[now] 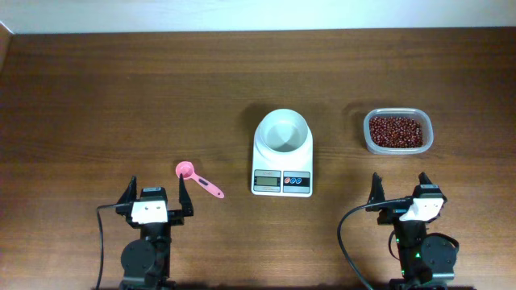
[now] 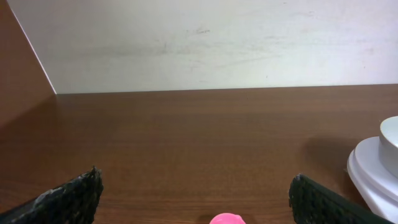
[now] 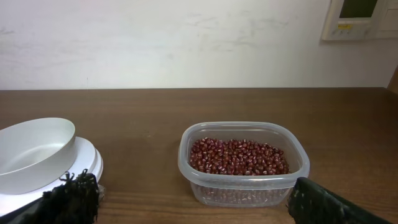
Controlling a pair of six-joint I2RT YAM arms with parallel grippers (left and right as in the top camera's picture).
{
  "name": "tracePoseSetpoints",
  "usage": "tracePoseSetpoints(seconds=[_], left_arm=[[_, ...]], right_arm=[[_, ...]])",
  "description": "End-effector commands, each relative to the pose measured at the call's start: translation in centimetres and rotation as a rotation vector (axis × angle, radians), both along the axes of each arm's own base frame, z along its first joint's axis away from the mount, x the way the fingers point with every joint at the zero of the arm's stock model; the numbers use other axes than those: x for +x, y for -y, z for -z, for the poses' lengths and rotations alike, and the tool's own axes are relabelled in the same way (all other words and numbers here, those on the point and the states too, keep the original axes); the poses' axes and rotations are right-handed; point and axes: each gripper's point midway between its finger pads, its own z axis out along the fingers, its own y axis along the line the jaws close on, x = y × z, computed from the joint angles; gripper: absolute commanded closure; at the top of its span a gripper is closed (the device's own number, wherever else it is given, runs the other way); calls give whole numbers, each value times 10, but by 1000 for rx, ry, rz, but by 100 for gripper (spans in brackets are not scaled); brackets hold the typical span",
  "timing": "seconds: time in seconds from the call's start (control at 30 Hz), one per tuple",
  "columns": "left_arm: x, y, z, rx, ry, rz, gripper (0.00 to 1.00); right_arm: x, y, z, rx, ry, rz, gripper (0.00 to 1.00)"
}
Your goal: Scoop and weigh 50g on scale
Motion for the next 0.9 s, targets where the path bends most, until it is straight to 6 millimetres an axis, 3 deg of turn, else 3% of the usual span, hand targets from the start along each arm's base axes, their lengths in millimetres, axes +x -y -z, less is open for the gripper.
tracePoseSetpoints(seconds=[0.0, 0.1, 0.4, 0.5, 0.53, 0.57, 0.87], left_arm=[[0, -5, -3, 16, 20, -28, 1], [0, 1, -33, 3, 143, 4, 1], [-9, -5, -82, -95, 357, -18, 1], [-14, -10, -94, -113, 408, -43, 1], [-17, -29, -93, -129, 415, -154, 1], [-19, -32, -96, -133, 429, -168, 1], [-18, -20, -102, -125, 431, -98, 1]], right_arm=[[0, -4, 3, 11, -6, -16, 1], [0, -4, 3, 11, -6, -16, 1], [0, -4, 3, 11, -6, -16, 1], [0, -4, 3, 11, -6, -16, 1], [0, -4, 3, 11, -6, -17, 1], [0, -4, 3, 11, -6, -16, 1], [0, -4, 3, 11, -6, -17, 1]])
